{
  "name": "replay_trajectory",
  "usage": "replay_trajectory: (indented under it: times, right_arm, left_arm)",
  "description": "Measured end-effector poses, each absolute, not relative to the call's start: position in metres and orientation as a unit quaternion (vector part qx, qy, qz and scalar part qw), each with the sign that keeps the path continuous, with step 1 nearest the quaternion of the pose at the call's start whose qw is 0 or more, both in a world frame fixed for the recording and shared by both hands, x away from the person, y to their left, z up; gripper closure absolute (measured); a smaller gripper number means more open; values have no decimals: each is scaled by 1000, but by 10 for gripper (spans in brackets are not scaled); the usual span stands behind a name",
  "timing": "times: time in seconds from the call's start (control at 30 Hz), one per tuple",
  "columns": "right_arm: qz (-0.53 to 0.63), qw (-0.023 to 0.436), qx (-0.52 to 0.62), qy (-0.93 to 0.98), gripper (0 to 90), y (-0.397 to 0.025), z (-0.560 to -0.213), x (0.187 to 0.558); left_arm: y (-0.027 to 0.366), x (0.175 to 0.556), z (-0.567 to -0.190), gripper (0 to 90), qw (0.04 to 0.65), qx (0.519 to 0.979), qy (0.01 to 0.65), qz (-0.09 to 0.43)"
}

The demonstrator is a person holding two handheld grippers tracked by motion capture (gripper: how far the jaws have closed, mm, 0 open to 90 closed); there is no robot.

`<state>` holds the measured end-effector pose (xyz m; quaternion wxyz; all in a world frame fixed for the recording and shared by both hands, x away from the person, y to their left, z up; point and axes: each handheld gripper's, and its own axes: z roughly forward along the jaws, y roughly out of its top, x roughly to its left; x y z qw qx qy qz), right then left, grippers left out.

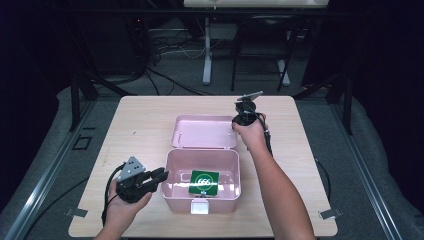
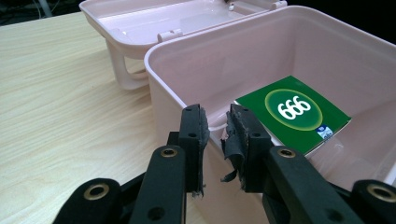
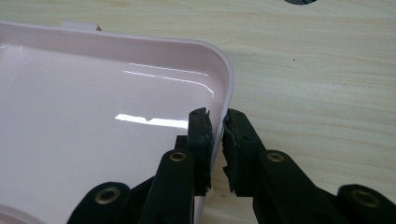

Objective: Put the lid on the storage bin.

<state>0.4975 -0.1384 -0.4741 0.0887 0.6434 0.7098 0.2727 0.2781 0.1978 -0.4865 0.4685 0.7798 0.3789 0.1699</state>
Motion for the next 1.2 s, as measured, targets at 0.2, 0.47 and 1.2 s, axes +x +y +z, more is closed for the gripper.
replay_trajectory:
  times: [0.2, 0.47, 1.2]
  right_arm:
    - [268, 94, 643, 711, 827, -137, -469, 497]
    - [272, 106, 637, 713, 840, -136, -459, 495]
    - [338, 134, 611, 703, 857, -144, -423, 472]
  left_arm:
    - [197, 278, -486, 756, 469, 778, 381, 171]
    - [197, 278, -486, 758, 469, 778, 381, 171]
    - [197, 278, -486, 760, 467, 779, 380, 175]
